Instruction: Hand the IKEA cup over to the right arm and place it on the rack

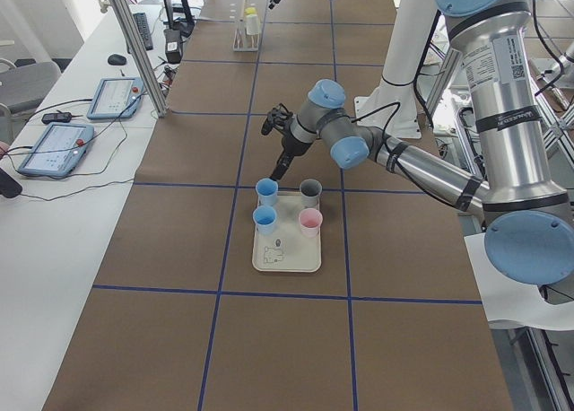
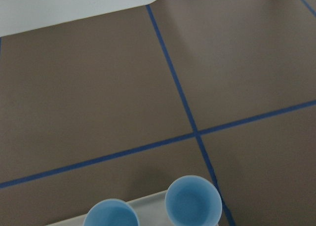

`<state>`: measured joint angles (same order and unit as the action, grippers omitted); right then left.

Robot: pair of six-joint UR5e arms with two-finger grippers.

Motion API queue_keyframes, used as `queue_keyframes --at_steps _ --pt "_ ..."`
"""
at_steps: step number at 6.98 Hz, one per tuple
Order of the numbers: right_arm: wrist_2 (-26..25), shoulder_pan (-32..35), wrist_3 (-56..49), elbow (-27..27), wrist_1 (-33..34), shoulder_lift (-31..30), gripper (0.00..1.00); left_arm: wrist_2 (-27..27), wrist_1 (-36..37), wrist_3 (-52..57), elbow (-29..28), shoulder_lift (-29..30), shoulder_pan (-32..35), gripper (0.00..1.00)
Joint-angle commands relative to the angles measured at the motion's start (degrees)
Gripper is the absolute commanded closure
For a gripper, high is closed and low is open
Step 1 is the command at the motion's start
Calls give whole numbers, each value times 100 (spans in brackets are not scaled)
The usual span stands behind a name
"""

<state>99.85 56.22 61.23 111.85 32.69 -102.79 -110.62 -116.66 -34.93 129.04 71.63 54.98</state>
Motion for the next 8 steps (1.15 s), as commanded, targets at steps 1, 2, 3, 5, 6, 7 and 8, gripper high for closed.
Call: queue_keyframes --at_steps 1,2,3,5,6,7,8 --pt "245 21 3 283 1 -144 0 -983 21 331 -298 -326 189 1" --pt "246 -5 3 276 1 -136 0 -1023 12 311 -344 -369 197 1" --pt "246 -6 3 276 1 -128 0 -1006 -6 311 -849 -282 180 1" --pt "246 -14 -6 267 1 -84 0 -1014 -24 320 -1459 44 154 1" --pt "237 -15 -6 223 1 -84 0 -1014 -15 320 -1574 61 145 2" --pt "237 -15 -6 214 1 -75 0 -1014 -15 311 -1645 140 49 2" --pt "255 -23 3 205 9 -66 0 -1023 3 311 -1671 158 -117 2"
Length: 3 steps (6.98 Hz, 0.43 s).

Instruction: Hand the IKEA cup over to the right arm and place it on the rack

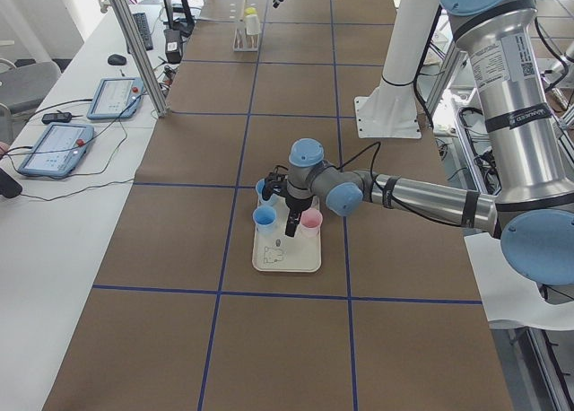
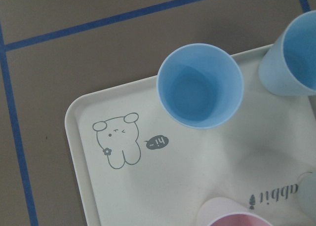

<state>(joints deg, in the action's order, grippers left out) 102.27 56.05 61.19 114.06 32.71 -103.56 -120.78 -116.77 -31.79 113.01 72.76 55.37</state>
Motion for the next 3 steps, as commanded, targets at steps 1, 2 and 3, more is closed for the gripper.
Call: queue_keyframes --at_steps 1,2,3 --pt "13 -6 -2 -24 -2 11 0 -7 14 -3 -130 45 -376 2" --pt "13 -6 -2 -24 -2 11 0 -16 14 -3 -226 45 -526 2" --pt "13 -6 -2 -33 -2 11 0 -16 5 -3 -296 45 -580 4"
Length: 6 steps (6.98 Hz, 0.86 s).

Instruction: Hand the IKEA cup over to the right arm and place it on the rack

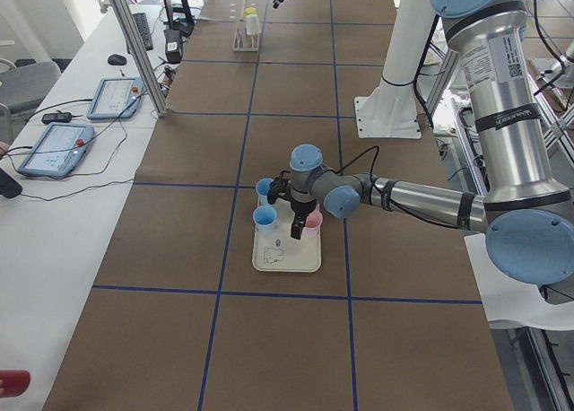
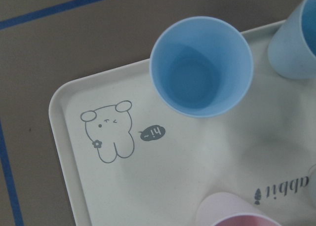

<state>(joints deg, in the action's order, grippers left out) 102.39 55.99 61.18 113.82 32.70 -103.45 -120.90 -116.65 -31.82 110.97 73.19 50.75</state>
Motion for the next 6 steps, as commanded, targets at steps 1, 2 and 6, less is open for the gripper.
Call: queue_keyframes --at_steps 1,2,6 --pt "9 0 -1 -17 -1 1 0 -56 -7 -9 -85 11 -136 9" --pt "9 -9 -1 -17 -1 1 0 -143 -7 -9 -128 12 -206 21" --pt "1 -35 -1 -26 -1 18 0 -531 46 -342 -217 169 -215 100"
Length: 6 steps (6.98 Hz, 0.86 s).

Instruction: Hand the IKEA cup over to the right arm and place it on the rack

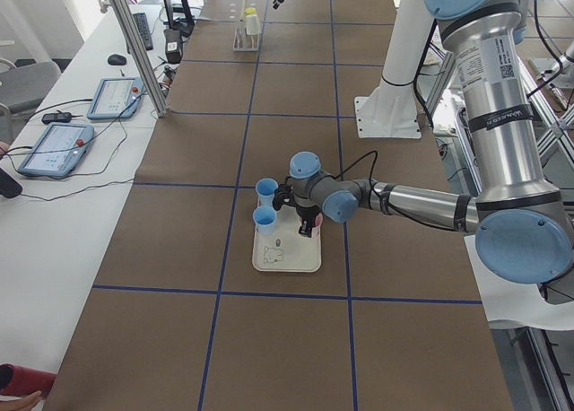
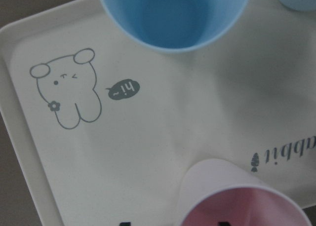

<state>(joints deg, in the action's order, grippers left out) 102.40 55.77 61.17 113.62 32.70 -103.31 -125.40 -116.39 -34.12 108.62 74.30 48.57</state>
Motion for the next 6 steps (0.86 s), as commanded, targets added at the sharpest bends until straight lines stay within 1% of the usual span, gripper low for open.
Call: queue_keyframes --at_steps 1,2,3,4,5,6 --pt "0 -13 0 -6 0 4 0 -116 29 -60 166 -29 56 100" --pt "0 -13 0 -6 9 4 0 -134 116 -42 377 -56 291 100" --pt "0 -13 9 -15 0 4 0 -134 491 -24 657 -13 1112 100" --pt "0 -13 0 -6 0 4 0 -134 973 -16 1112 14 1633 100" --pt "-9 -22 9 -6 0 13 0 -73 1317 -24 1613 171 1821 100" --pt "-18 -22 9 2 0 117 0 -116 1364 -181 2123 277 1910 100"
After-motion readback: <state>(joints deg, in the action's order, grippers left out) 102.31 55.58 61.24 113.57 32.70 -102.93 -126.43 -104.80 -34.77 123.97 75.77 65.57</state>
